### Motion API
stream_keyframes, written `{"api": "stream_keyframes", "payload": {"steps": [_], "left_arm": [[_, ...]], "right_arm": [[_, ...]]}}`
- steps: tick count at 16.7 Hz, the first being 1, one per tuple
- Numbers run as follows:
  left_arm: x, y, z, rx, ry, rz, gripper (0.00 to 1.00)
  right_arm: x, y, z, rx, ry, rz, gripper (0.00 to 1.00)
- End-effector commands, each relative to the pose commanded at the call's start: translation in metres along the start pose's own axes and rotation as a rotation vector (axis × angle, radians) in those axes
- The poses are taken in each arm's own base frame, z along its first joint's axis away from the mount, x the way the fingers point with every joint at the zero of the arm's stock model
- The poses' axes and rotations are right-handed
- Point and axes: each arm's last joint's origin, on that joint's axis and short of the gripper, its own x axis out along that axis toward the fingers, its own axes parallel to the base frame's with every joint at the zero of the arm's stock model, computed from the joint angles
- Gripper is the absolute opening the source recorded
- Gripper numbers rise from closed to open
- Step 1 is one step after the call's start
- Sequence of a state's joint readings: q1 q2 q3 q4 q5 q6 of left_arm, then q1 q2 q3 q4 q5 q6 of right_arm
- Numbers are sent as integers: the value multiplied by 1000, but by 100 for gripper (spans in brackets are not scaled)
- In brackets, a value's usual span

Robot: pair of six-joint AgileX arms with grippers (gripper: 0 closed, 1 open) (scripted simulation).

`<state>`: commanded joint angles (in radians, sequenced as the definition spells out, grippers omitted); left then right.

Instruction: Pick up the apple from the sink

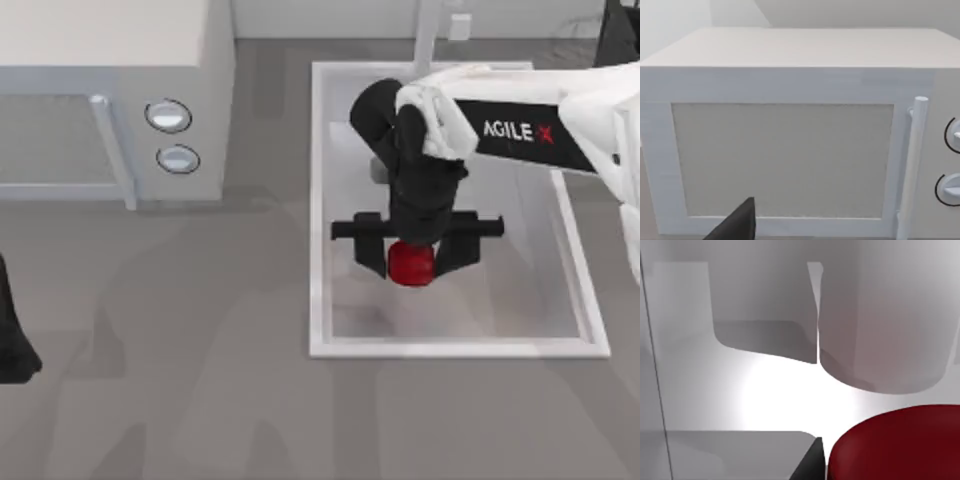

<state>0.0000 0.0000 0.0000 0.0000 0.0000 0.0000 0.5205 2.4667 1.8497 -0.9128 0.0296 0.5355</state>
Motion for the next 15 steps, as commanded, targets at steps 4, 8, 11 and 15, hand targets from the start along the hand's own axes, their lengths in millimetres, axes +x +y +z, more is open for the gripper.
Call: {"api": "stream_keyframes", "payload": {"steps": [4, 8, 11, 15], "left_arm": [[0, 0, 0, 0, 0, 0, 100], [0, 0, 0, 0, 0, 0, 100], [0, 0, 0, 0, 0, 0, 100], [0, 0, 0, 0, 0, 0, 100]], "right_arm": [[-68, 7, 13, 0, 16, -9, 0], [-149, 1, 9, 0, 26, -16, 0], [-196, -7, 0, 0, 10, -6, 0], [-212, -10, -5, 0, 1, -1, 0]]}}
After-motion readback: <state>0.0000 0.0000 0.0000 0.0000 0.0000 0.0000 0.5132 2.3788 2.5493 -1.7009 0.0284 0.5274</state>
